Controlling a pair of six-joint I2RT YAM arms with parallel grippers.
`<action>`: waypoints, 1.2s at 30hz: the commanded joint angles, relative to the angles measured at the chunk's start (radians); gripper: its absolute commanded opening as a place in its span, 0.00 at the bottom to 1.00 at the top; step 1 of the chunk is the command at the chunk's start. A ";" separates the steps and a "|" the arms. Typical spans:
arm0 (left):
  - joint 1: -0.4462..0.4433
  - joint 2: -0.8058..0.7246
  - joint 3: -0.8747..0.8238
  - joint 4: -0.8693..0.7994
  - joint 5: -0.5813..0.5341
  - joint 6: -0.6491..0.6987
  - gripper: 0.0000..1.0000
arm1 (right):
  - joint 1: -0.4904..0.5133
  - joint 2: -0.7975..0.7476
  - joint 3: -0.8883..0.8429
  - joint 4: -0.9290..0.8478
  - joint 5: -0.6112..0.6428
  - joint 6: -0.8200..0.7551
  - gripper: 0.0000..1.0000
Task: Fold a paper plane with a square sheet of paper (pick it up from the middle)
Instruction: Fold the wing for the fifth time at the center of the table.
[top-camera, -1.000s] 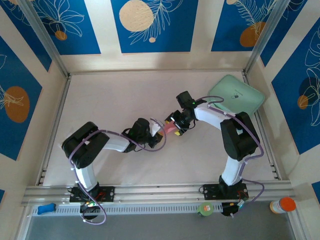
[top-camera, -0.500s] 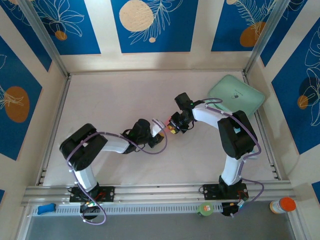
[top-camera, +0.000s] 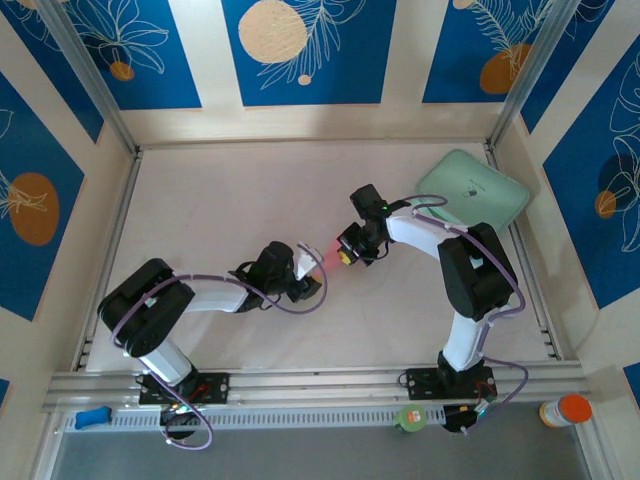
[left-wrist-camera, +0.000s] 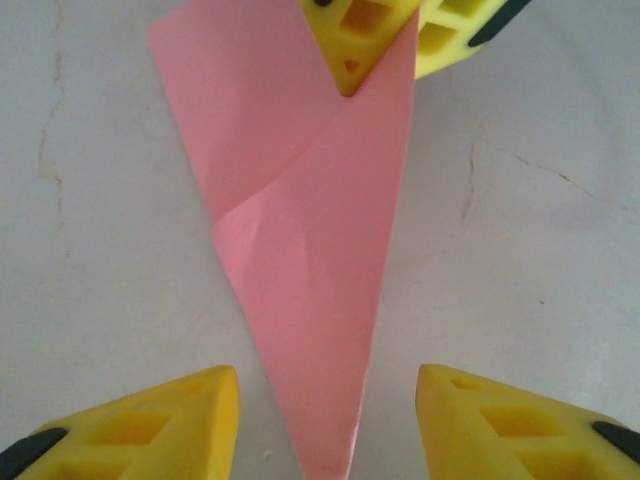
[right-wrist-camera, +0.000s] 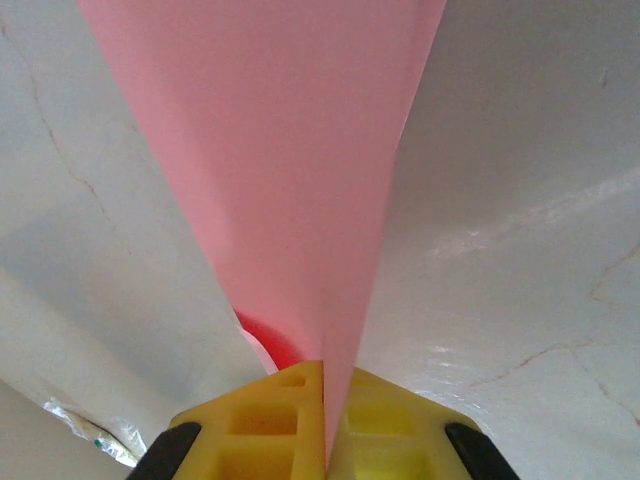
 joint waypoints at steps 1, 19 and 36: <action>-0.007 0.028 0.020 -0.014 0.037 0.017 0.49 | -0.001 -0.025 0.007 -0.029 -0.003 -0.005 0.05; -0.007 0.104 0.050 0.042 0.044 0.015 0.22 | -0.001 -0.017 0.014 -0.030 -0.026 -0.011 0.05; -0.004 0.135 0.021 0.088 0.067 -0.046 0.07 | -0.012 -0.054 0.012 -0.057 0.012 -0.040 0.44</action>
